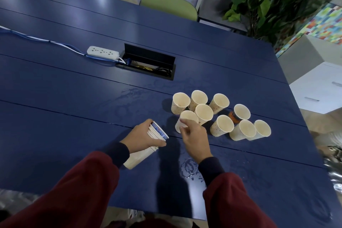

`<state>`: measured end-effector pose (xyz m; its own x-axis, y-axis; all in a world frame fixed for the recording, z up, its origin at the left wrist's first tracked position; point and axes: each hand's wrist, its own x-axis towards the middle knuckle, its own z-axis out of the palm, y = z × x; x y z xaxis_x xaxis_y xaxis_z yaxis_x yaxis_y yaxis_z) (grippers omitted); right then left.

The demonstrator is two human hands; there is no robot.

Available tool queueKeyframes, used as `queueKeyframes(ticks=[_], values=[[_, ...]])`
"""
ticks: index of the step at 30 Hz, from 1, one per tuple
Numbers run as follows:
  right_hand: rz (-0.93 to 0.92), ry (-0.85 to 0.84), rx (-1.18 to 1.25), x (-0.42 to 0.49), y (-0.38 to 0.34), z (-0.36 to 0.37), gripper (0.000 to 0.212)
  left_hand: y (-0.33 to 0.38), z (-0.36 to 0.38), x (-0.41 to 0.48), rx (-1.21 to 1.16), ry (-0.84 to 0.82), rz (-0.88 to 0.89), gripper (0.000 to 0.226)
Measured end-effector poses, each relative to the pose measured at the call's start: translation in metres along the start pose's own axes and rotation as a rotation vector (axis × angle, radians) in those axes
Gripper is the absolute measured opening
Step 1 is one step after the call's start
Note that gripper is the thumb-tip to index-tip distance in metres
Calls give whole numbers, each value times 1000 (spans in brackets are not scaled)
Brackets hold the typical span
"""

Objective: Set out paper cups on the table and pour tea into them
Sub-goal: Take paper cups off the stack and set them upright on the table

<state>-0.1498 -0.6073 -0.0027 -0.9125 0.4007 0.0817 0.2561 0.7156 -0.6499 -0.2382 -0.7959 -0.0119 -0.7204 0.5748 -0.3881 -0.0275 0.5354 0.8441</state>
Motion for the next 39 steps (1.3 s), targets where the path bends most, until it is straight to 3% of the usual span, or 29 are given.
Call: queueKeyframes(ticks=[4,9,17,25,29,33,39], values=[[-15,78,117,-19,-10,2,9,0,6,-5,8,-73,18,50],[39,-165,218,-41,-19,5,31,7,16,-4,-20,-141,48,46],[123,-96,256,-56,-10,-12,35,19,42,-1,-36,-238,31,43],[216,117,272,-71,14,-29,34,28,64,1,22,-264,45,49],[257,302,234,-67,48,-59,28,20,65,-1,90,-135,-5,54],[135,241,96,-54,68,-71,25,23,71,-9,69,-61,-38,53],[22,-31,-80,-50,86,-56,14,34,85,-17,68,-28,-69,55]])
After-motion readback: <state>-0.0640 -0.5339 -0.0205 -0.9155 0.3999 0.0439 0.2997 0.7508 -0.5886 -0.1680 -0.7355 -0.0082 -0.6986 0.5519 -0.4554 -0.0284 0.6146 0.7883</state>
